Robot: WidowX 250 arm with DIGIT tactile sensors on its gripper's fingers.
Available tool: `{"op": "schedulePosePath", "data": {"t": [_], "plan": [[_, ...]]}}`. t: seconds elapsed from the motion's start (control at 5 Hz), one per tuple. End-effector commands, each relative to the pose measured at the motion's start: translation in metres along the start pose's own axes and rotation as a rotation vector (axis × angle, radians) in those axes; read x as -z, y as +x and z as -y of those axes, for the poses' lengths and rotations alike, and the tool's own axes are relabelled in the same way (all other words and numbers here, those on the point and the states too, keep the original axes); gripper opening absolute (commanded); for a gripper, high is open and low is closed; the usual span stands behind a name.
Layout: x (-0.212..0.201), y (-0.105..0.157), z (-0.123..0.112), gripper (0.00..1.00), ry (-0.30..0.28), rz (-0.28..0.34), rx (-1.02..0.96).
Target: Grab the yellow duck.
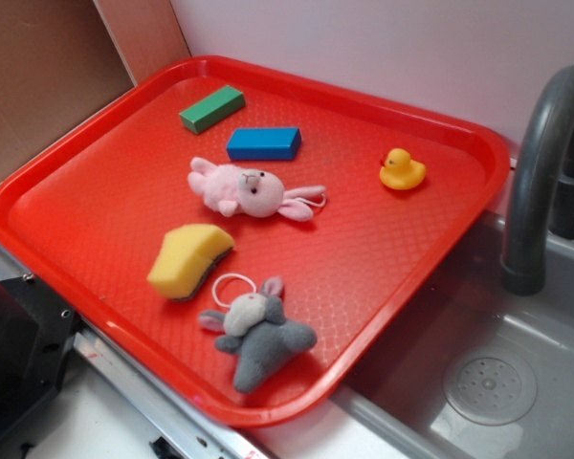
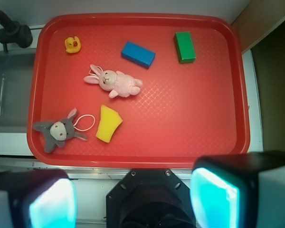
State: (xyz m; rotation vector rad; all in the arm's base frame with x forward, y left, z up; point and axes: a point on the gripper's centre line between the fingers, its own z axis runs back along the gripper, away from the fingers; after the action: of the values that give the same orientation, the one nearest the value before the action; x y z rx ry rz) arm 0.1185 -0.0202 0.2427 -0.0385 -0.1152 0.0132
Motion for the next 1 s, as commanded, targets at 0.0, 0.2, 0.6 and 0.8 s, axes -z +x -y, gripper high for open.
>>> {"op": "schedulePosePath", "data": {"t": [0.0, 0.2, 0.6, 0.8], "plan": [[0.000, 0.000, 0.000, 1.00, 0.000, 0.000, 0.000], [0.001, 0.035, 0.015, 1.00, 0.056, 0.001, 0.241], [0.030, 0.094, 0.063, 1.00, 0.101, -0.053, 0.590], [0.059, 0.122, 0.093, 1.00, 0.170, -0.073, 0.741]]}}
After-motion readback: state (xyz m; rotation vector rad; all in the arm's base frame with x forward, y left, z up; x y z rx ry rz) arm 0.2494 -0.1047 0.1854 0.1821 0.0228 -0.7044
